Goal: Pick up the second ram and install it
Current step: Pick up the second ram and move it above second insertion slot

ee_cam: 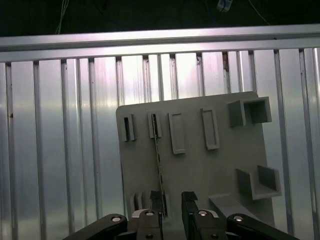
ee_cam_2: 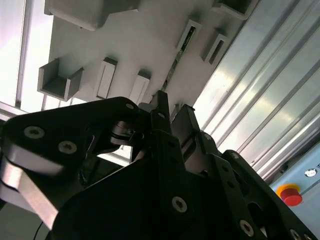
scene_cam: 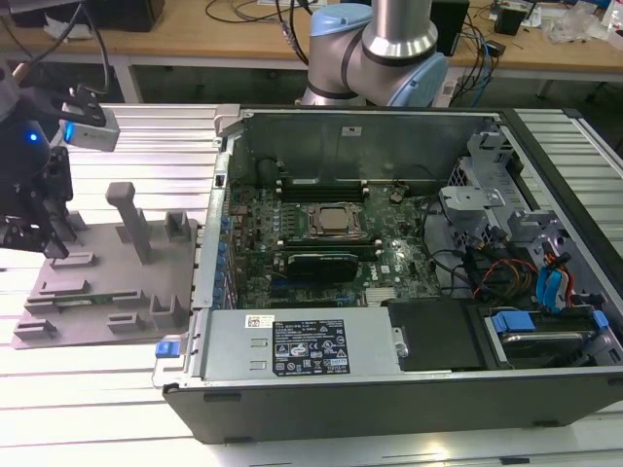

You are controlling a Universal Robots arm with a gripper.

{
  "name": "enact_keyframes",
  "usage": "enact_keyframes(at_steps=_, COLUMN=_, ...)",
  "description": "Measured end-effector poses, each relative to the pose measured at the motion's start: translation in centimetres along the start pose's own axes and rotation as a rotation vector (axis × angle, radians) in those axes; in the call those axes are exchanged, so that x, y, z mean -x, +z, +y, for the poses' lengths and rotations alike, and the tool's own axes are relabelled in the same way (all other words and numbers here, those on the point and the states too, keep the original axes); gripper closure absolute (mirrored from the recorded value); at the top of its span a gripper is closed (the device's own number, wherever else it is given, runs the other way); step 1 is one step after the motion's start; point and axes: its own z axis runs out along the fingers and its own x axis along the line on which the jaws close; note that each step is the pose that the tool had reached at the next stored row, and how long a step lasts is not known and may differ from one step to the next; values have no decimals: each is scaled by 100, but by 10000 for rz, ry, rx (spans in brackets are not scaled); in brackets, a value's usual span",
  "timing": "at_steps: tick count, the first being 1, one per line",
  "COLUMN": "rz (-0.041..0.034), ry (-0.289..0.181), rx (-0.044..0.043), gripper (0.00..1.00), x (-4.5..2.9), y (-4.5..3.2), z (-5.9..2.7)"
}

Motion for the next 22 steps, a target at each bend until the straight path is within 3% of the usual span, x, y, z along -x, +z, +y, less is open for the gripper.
enact_keyframes(at_steps=11, rz=0, ry=-13, rx=0, gripper=72, x=-5, y=222, z=-10)
enact_keyframes(at_steps=22, rz=2, ry=-28, rx=1, gripper=72, x=-14, y=576, z=-26)
